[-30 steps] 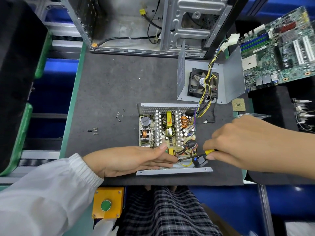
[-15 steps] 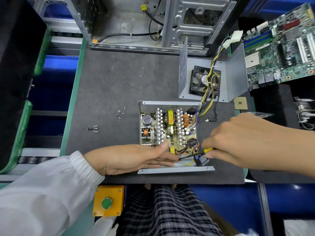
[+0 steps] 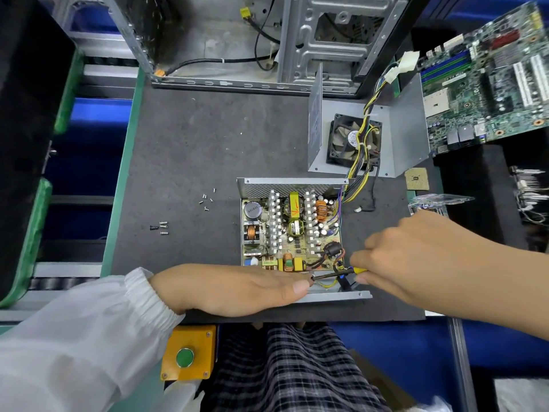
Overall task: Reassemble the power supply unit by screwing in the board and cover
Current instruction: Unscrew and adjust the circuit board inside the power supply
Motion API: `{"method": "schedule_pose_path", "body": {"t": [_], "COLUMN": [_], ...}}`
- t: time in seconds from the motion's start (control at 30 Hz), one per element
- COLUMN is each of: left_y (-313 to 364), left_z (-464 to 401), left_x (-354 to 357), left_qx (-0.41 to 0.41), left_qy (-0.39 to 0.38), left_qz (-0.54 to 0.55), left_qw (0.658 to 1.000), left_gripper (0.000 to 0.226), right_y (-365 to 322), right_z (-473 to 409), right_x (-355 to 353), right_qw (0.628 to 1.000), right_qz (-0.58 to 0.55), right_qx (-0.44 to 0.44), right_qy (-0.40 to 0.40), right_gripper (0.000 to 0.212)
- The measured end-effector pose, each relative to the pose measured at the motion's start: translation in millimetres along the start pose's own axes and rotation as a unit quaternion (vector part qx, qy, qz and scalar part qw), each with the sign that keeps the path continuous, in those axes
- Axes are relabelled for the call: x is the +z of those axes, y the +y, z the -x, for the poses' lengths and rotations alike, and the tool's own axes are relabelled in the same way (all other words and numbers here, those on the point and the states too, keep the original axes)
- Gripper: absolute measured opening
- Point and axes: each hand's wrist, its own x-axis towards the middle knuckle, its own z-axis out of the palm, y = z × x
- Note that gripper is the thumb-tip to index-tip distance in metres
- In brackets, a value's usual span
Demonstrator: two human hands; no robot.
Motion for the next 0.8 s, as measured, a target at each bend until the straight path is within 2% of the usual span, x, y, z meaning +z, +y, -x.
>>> {"method": "schedule_pose_path", "body": {"t": [0.1,0.2,0.37,0.5,0.6,0.7,0.8], "left_y": [-2,-1,4,7,10,13,15], "left_z": [-3,-4,-7,-6,-8,-9,-8], "left_x": [5,6,4,2,4,6,10], "left_qx": [-0.004,0.000,0.004,-0.001,-0.005,-0.002,0.004], "left_qy": [-0.013,-0.017,-0.015,-0.032,-0.014,0.006,0.024], "left_qz": [-0.115,-0.154,-0.180,-0.155,-0.170,-0.191,-0.211], "left_qw": [0.993,0.988,0.984,0.987,0.985,0.982,0.977], "left_gripper": [0.050,0.052,0.056,0.078,0.074,0.070,0.076], "right_y": [-3,-5,-7,-9,-10,-12,-14], "right_z": [2,3,4,5,5,5,5], "right_x": [-3,-4,-5,-4,-2,-2,-3], "right_qw": [1.000,1.000,0.999,0.999,0.999,0.998,0.997], "right_qz": [-0.007,-0.020,-0.025,-0.022,-0.020,-0.023,-0.015], "right_qx": [0.008,0.016,0.025,0.036,0.045,0.056,0.059], "right_qy": [0.001,-0.005,-0.012,-0.013,-0.015,-0.024,-0.040], "right_gripper": [0.037,0.036,0.032,0.031,0.029,0.014,0.008]}}
